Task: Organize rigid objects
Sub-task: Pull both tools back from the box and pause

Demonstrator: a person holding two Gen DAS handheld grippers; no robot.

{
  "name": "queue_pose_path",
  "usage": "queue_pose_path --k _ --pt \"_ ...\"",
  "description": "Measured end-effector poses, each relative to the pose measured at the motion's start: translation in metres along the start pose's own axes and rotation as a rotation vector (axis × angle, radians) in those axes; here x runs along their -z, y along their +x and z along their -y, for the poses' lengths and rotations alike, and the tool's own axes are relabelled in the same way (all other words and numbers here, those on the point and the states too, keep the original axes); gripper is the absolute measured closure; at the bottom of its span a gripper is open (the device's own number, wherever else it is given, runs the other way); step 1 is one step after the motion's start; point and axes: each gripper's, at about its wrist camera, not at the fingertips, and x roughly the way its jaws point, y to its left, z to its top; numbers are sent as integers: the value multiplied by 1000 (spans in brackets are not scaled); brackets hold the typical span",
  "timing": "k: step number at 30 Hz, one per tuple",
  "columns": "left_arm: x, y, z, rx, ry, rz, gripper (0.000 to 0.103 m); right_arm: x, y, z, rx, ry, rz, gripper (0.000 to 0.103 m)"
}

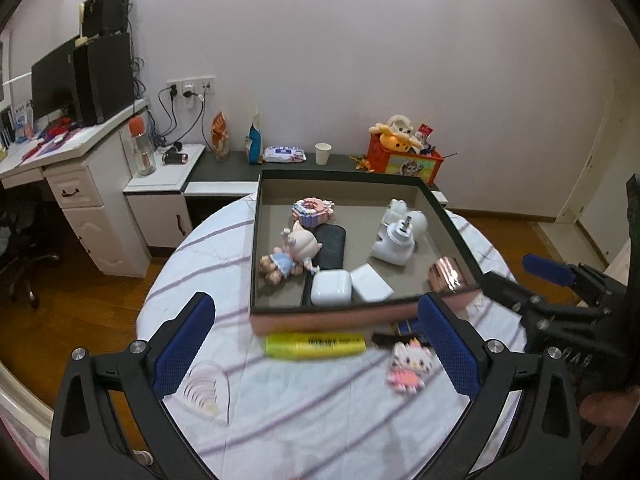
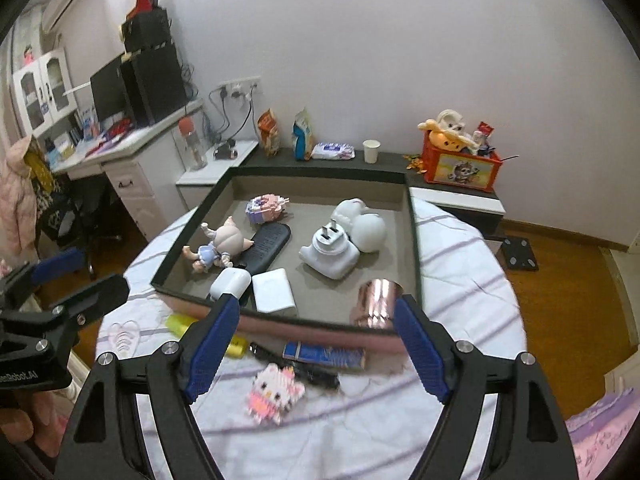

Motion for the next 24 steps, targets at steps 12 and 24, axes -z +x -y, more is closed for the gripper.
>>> queue_pose_path --k 12,24 --pt "52 -75 3 -25 -8 46 1 50 -89 6 9 51 89 22" --pt "99 -105 1 -52 -22 25 1 97 -125 17 14 118 102 22"
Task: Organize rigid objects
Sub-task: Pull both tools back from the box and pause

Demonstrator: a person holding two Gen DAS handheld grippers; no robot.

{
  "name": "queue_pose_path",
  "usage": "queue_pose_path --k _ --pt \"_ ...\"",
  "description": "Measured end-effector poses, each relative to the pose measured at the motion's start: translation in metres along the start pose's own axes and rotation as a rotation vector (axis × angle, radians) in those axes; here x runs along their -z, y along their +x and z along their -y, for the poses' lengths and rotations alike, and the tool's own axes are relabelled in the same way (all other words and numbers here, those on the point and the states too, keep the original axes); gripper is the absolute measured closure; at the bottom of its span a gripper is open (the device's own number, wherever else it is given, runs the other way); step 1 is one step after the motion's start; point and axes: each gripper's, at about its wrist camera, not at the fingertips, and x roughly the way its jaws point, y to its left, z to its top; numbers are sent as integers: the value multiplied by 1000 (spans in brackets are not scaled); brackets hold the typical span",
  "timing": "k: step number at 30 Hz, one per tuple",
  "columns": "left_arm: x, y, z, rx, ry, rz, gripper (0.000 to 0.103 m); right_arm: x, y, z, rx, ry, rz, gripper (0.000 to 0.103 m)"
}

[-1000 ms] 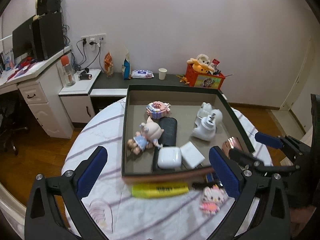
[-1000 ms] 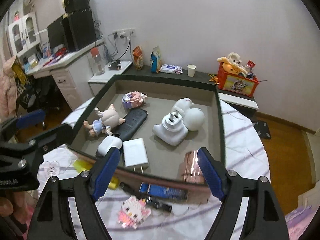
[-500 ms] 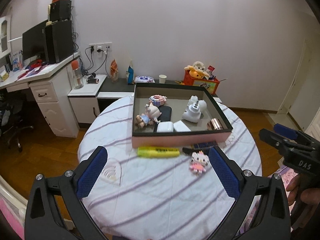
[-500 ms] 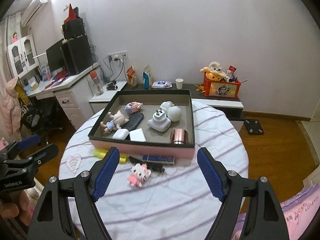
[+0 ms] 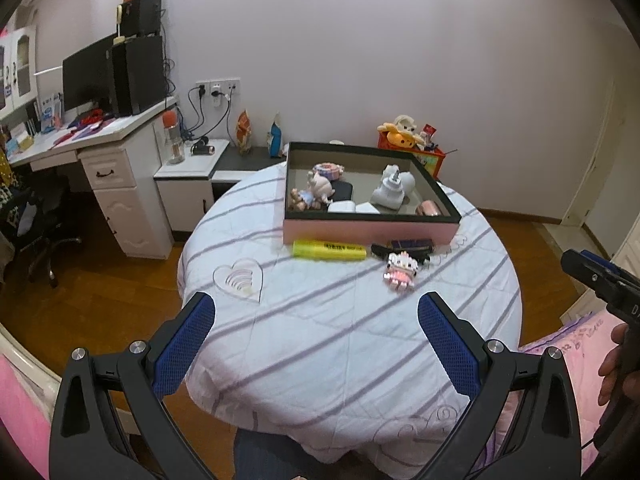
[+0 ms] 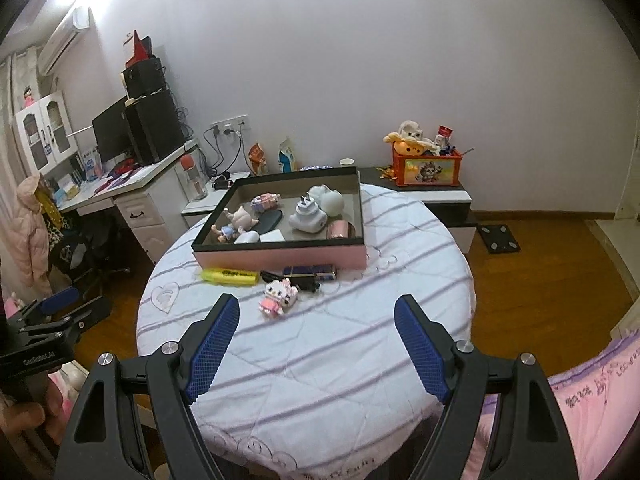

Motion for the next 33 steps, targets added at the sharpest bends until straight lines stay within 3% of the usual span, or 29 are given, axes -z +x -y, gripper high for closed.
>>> queue_pose_path --k 33 --pt "14 -6 -4 5 -18 -19 0 15 -10 -3 -4 -7 -8 22"
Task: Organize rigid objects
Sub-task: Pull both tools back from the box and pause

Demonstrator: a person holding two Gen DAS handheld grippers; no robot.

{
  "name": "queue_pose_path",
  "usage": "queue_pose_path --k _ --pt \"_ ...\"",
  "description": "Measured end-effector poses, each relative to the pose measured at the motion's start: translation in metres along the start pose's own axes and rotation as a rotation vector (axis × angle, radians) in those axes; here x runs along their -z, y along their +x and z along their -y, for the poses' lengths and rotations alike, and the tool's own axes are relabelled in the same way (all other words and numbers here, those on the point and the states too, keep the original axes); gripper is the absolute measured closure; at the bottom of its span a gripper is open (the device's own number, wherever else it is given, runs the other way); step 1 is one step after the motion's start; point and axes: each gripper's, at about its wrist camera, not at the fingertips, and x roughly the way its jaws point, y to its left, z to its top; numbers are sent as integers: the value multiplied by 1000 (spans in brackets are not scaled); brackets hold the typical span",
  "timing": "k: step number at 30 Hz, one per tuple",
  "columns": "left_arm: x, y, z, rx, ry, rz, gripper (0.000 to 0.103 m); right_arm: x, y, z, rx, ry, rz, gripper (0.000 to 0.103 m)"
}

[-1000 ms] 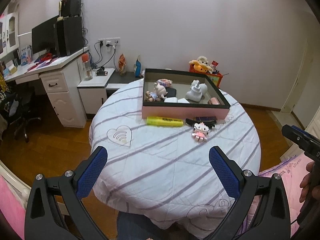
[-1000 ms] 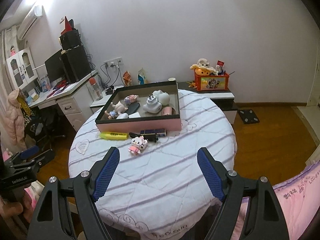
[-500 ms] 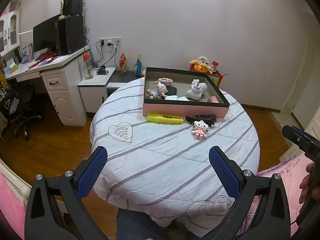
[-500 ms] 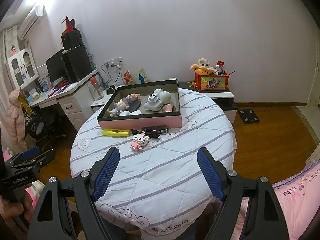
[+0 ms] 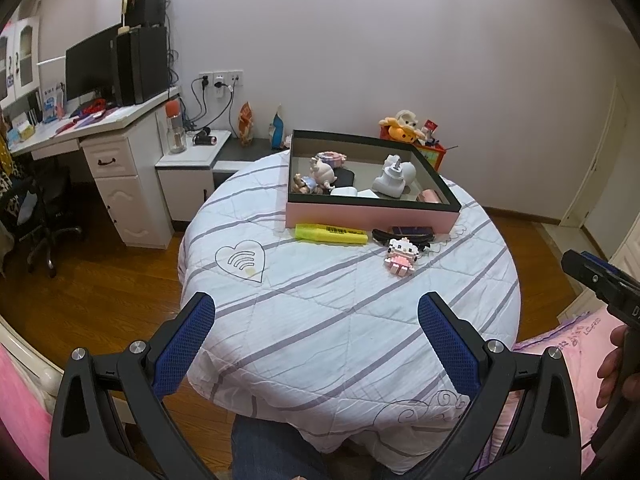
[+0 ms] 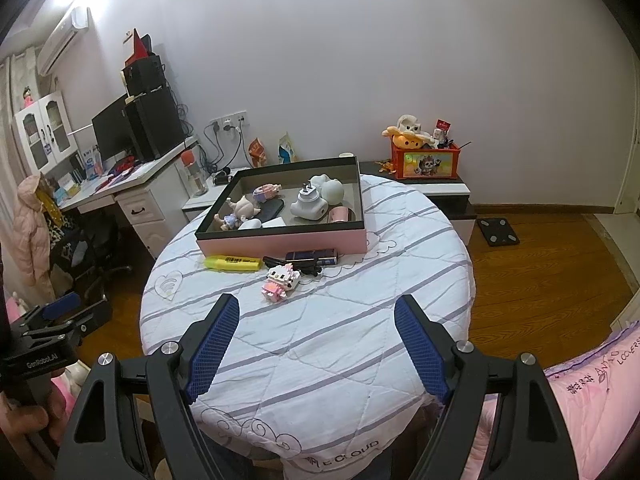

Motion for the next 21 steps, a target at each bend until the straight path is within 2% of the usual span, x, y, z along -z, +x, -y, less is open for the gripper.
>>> queue_pose_path --k 11,21 --pt "-6 15 -2 -2 -2 -17 0 -2 26 -7 -9 -18 -54 22" --pt "-16 64 -15 -5 -23 -77 1 -5 101 -26 -29 -43 -174 22"
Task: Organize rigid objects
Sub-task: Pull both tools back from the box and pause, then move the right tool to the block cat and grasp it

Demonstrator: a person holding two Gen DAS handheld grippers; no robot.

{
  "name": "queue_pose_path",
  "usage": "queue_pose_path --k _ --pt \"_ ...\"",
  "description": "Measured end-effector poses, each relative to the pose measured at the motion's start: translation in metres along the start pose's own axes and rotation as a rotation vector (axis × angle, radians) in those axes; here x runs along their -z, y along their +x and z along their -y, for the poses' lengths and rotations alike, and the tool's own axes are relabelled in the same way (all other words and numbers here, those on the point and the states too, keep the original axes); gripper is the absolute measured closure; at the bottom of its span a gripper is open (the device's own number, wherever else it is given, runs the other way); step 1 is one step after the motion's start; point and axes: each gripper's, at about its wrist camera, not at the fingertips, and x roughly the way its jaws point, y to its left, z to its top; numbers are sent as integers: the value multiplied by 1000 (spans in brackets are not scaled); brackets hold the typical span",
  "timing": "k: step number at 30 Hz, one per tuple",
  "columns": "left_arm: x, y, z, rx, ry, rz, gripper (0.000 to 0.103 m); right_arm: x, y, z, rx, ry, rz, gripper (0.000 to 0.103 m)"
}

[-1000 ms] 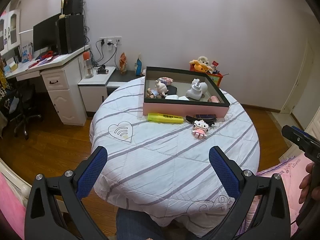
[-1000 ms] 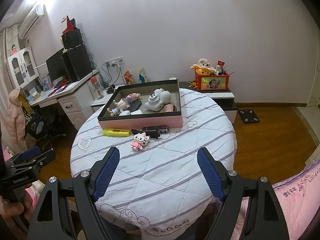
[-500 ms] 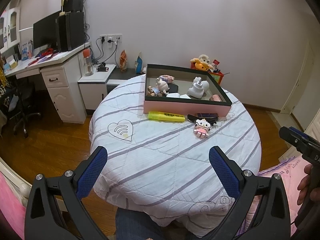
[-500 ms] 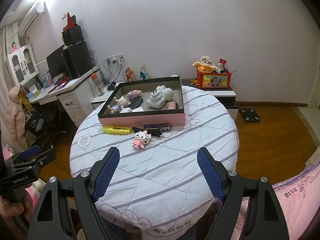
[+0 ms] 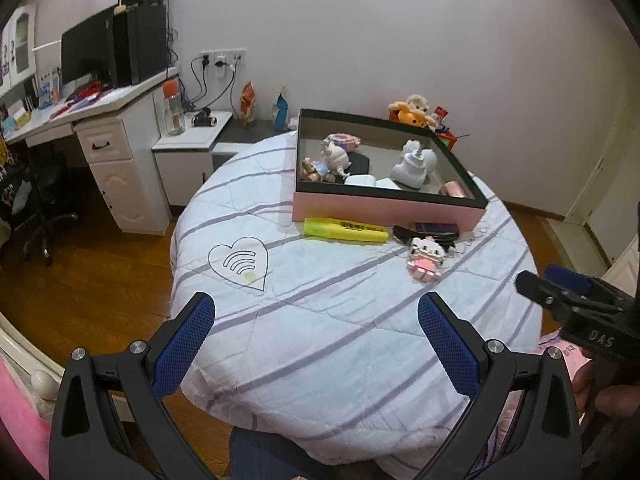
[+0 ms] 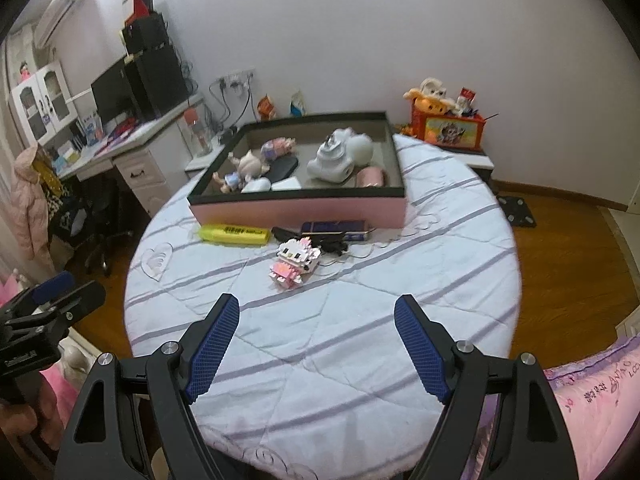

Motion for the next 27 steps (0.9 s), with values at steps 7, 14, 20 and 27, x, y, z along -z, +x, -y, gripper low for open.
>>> queue_pose_path --k 7,14,20,27 --pt "-16 46 -6 -4 6 -47 1 -13 61 -8 -4 14 -89 22" --pt "-24 82 -17 -3 -6 -94 0 -17 113 -12 8 45 -166 22" --pt "-25 104 -18 -1 -9 -128 1 -14 132 -16 46 35 -153 23" --pt "-28 122 -4 19 2 -148 1 -11 126 -14 68 -26 -126 51"
